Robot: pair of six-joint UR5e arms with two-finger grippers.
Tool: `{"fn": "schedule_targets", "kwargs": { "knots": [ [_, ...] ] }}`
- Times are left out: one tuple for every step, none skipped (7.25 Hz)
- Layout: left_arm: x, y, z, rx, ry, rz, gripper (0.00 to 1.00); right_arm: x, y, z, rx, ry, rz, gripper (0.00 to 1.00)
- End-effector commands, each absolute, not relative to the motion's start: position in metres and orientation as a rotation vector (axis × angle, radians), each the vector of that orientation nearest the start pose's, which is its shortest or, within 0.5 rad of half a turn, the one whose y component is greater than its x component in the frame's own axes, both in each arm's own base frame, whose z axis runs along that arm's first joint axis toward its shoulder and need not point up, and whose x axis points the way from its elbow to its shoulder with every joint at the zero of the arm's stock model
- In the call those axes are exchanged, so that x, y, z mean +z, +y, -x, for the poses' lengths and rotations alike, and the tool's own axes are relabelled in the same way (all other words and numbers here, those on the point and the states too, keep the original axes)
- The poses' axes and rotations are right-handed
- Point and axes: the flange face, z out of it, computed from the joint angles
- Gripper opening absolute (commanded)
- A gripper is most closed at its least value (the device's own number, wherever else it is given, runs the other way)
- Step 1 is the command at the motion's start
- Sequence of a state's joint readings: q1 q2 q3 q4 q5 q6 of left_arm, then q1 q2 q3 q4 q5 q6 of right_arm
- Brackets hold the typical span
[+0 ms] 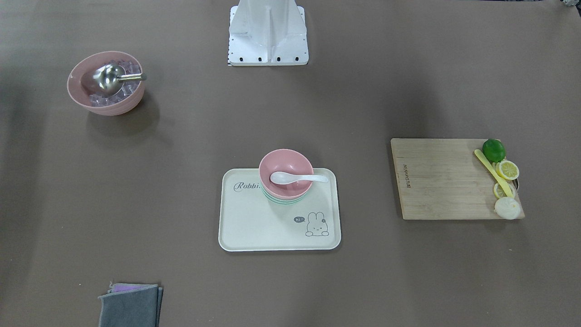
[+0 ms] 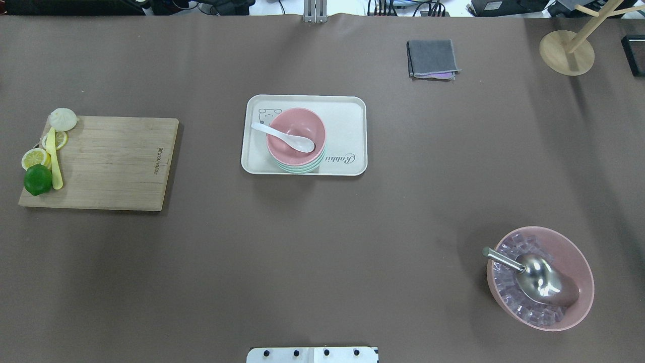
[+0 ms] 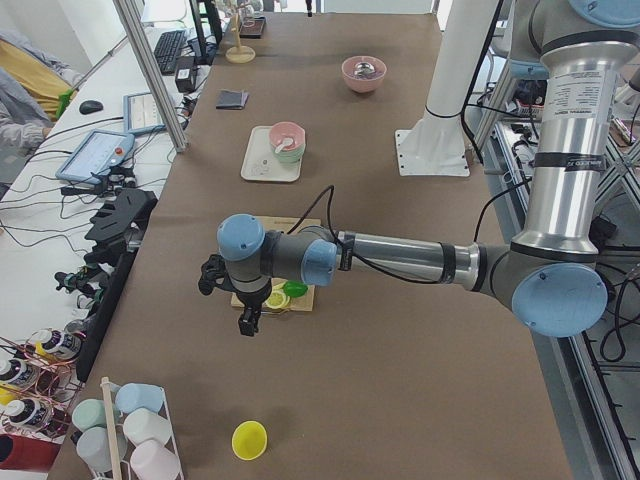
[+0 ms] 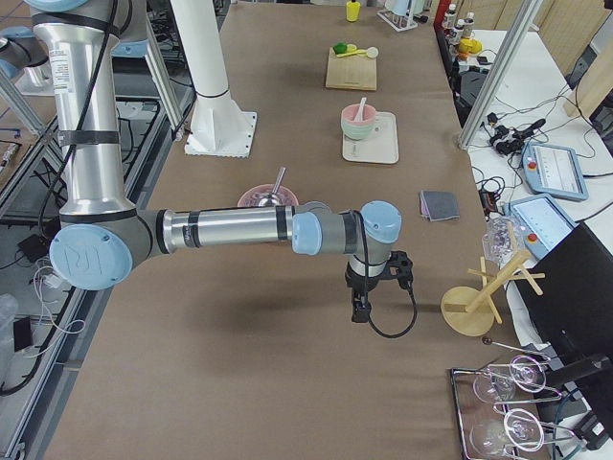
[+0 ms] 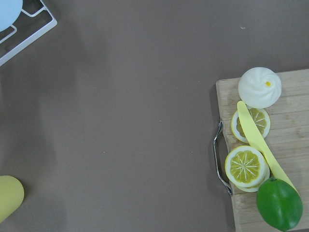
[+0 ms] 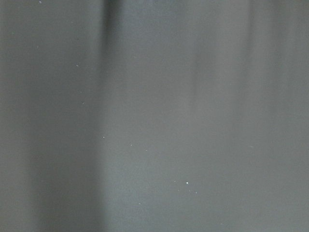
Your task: Stack pink bowl on green and place spoon
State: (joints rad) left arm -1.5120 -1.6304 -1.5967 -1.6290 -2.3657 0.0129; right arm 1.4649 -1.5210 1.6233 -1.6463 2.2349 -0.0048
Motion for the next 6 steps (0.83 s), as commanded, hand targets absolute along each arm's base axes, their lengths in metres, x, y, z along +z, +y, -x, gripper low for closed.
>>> {"fn": "schedule_targets", "kwargs": {
  "knots": [
    [0.6054,-0.5277,0.0306,0.127,0.798,-0.122,0.98,0.6233,-0.5167,-0.0174,-0.115,-0.665,0.010,1.00],
    [0.6068,-0.5277,0.0306,0.128,0.798,-0.121,0.98,0.6217,-0.5176,-0.0173,-0.116,-0.665,0.006,1.00],
    [0.6029,-0.5285,0.0306,0.133,0.798,-0.129,0.98,0.6226,-0.5168,-0.0174,-0.115,-0.665,0.009,1.00],
    [0.6017,-0.5293,0.0308,0.132,0.794,-0.131,0.98,0.6216,-0.5176,-0.0173,-0.116,-0.665,0.006,1.00],
    [0.6032,-0.5288,0.0312,0.136,0.789,-0.134,0.98,0.6216,-0.5176,-0.0173,-0.116,-0.665,0.006,1.00],
    [0.6041,-0.5281,0.0307,0.133,0.796,-0.131,0.98,0.6216,-0.5182,-0.0172,-0.116,-0.665,0.006,1.00]
  ]
}}
